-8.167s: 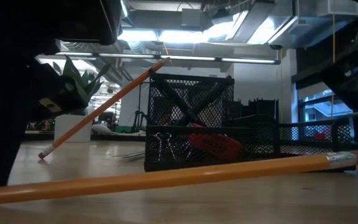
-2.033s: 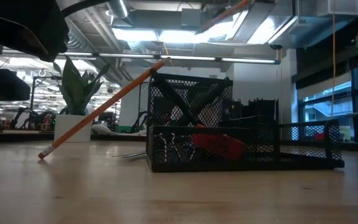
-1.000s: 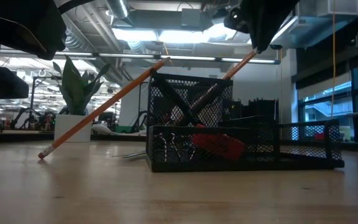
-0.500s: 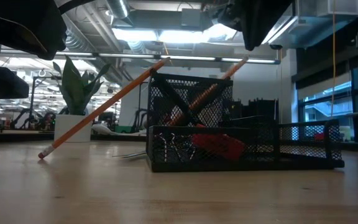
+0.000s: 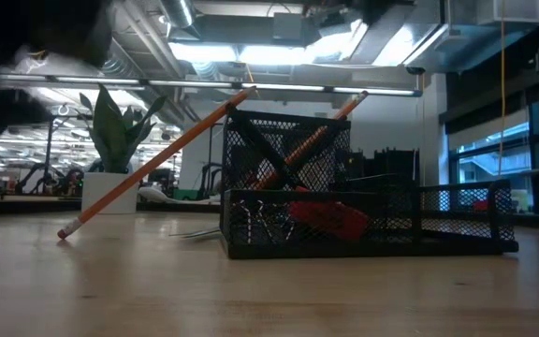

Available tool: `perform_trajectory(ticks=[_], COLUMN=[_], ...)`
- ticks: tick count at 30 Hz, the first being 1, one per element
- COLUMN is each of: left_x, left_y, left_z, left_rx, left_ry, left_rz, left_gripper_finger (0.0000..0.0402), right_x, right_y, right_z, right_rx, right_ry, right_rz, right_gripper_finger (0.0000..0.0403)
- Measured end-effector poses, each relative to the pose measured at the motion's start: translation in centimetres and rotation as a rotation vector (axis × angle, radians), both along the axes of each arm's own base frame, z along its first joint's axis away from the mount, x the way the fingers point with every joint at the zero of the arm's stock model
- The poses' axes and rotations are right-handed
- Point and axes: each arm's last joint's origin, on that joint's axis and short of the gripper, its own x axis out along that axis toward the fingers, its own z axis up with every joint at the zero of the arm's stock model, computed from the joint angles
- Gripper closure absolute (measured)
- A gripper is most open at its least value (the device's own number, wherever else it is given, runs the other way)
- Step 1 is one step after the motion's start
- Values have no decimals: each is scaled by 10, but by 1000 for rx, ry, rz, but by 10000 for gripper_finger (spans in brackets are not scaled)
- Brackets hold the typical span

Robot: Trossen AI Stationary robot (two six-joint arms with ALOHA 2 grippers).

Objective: Pick and place office supplies into organizer
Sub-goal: Put the pencil into the desk organizer

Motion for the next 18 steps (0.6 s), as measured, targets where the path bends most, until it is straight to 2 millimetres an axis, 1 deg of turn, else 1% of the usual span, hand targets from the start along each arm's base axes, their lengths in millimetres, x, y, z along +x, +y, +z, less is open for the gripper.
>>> perform_trajectory(ticks=[3,5,8,10,13,15,18], left_x=[-5,-11,-15,-16,-18,-20,-21], left_y=[3,6,13,15,16,18,23], left_z=[24,34,45,44,41,40,36], left_rx=[56,125,159,193,244,280,330], left_ry=[-124,-184,-230,-223,-195,-167,-168], left_rz=[74,135,202,193,135,99,61], left_gripper_finger=[274,274,274,274,272,267,253], right_x=[-11,-23,-42,-55,-68,-75,-83], right_y=[-3,-6,-11,-13,-12,-10,-6], right_z=[24,39,61,75,93,101,105], right_rx=[20,32,55,76,124,150,173], right_ry=[-84,-134,-212,-283,-391,-430,-445], right_rz=[4,7,-1,3,-8,-12,-9], right_gripper_finger=[319,319,318,318,318,318,318])
